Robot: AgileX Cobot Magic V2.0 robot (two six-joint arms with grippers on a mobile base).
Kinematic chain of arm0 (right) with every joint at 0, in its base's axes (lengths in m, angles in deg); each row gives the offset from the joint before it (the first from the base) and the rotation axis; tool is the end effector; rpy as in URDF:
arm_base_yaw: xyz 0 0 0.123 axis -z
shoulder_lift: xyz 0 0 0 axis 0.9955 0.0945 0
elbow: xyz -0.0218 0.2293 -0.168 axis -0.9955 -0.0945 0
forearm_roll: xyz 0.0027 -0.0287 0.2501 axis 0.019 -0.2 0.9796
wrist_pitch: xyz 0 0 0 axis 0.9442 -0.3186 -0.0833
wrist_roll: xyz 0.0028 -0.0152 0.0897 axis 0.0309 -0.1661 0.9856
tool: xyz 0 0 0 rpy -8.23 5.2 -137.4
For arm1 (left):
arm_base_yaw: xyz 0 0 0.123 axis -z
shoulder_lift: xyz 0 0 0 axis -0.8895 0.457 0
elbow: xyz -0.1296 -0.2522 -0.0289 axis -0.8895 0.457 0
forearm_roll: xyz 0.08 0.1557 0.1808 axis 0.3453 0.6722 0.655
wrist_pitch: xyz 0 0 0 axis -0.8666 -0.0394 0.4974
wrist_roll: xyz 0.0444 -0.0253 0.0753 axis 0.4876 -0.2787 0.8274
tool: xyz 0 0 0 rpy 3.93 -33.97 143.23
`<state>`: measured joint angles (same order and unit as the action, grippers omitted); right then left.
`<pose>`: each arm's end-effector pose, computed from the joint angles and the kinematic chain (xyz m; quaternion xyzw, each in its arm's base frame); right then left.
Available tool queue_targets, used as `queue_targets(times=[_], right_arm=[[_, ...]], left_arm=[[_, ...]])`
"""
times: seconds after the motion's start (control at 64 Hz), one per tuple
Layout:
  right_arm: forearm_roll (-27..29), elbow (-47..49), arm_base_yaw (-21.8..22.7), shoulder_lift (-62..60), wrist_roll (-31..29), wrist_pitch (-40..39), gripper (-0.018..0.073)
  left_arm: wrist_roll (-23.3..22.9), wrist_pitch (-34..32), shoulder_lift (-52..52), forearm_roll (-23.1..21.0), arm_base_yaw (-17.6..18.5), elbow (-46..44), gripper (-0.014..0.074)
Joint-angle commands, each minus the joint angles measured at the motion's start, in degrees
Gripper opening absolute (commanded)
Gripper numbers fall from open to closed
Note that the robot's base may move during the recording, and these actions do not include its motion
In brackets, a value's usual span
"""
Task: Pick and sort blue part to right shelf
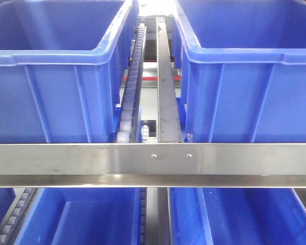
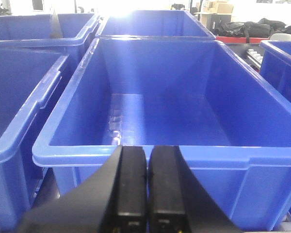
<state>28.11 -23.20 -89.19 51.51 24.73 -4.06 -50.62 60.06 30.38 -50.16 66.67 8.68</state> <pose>0.0635 0.0045 0.2523 -0.0217 0.6435 0.0305 0.7645 0.0814 -0.0059 0.2720 0.0063 0.7053 -0.0445 0.7075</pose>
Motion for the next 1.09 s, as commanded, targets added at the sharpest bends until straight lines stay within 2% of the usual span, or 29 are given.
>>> queue_targets(times=[0.0, 0.156, 0.266, 0.406, 0.531, 1.078], right_arm=[[0.2, -1.5, 0.3, -2.3, -0.4, -4.2, 0.0056], [0.2, -6.8, 1.7, -7.3, -0.4, -4.0, 0.0056], [0.1, -6.9, 3.2, -9.6, -0.4, -1.5, 0.0056], [-1.5, -6.9, 3.2, -9.5, -0.1, -2.1, 0.0056], [-1.8, -6.9, 3.2, -9.5, 2.5, -2.6, 0.0056], [-1.8, -6.9, 3.2, -9.5, 2.5, -2.3, 0.0056]], left_arm=[[-0.6, -5.4, 0.3, -0.5, 0.0, -1.6, 0.0125], [-0.6, -5.4, 0.3, -0.5, 0.0, -1.6, 0.0125], [-0.6, -5.4, 0.3, -0.5, 0.0, -1.6, 0.0125], [-0.6, -5.4, 0.3, -0.5, 0.0, -1.6, 0.0125], [-0.6, -5.4, 0.3, -0.5, 0.0, -1.6, 0.0125], [-0.6, -5.4, 0.3, -0.5, 0.0, -1.6, 0.0125]])
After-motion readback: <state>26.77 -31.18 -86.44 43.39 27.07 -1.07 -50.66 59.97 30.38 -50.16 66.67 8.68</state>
